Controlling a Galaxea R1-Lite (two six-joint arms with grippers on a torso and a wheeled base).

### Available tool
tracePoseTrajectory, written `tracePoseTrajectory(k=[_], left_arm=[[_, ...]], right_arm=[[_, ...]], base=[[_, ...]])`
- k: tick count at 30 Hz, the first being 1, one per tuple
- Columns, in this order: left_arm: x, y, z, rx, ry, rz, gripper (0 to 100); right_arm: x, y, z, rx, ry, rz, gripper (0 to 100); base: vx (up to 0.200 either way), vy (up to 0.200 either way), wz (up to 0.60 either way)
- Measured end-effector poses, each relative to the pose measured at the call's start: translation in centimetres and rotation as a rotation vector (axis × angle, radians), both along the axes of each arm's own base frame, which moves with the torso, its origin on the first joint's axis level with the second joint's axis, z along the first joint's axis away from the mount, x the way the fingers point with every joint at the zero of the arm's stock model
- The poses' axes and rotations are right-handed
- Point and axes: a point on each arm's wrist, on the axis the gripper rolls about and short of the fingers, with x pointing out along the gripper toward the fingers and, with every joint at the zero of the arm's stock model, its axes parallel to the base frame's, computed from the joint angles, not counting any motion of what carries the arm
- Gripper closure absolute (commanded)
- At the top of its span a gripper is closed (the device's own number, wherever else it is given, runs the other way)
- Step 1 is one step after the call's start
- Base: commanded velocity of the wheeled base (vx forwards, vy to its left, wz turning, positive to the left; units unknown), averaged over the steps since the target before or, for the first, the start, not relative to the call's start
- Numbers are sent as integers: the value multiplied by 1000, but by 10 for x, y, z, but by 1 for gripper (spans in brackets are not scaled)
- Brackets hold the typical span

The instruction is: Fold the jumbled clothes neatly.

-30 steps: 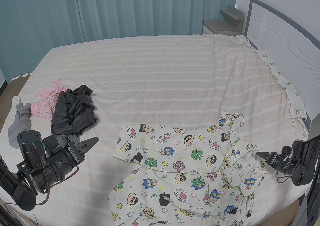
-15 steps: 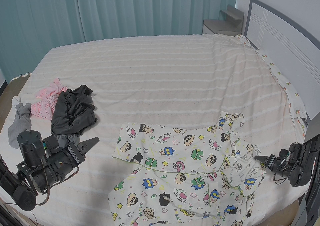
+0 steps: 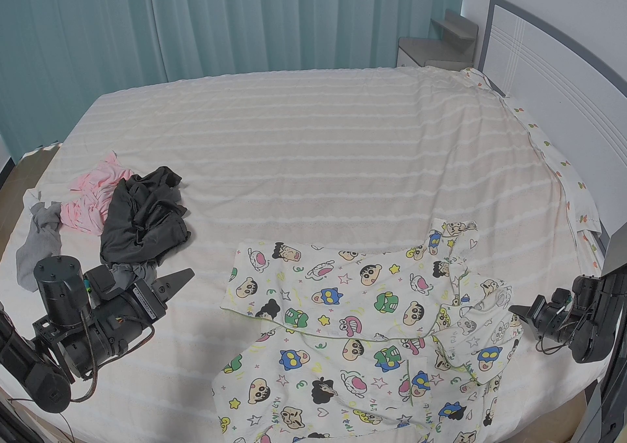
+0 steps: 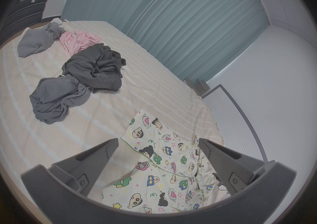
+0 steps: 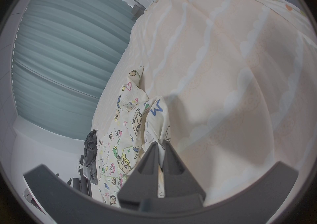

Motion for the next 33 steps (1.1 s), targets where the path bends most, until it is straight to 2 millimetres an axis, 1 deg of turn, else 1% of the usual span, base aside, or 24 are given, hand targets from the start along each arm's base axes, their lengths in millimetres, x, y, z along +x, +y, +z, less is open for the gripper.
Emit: tracePoseTrajectory(k=[7, 12, 20, 27, 33], left_arm=[[0, 0, 0, 0, 1, 0, 0], [0, 0, 0, 0, 1, 0, 0], [0, 0, 0, 0, 1, 0, 0], [0, 0, 0, 0, 1, 1, 0], [0, 0, 0, 0, 2, 0, 0]], right_arm=[[0, -5, 7, -11, -29, -16, 100], [-1, -11, 15, -47, -56, -41, 100], [-1, -20, 21, -126, -85, -95, 100], [3, -24, 16, -253, -76, -143, 100], [9, -28, 9, -280, -69, -168, 100]], base=[[0, 0, 0], [0, 0, 0], [0, 0, 0], [0, 0, 0], [0, 0, 0]])
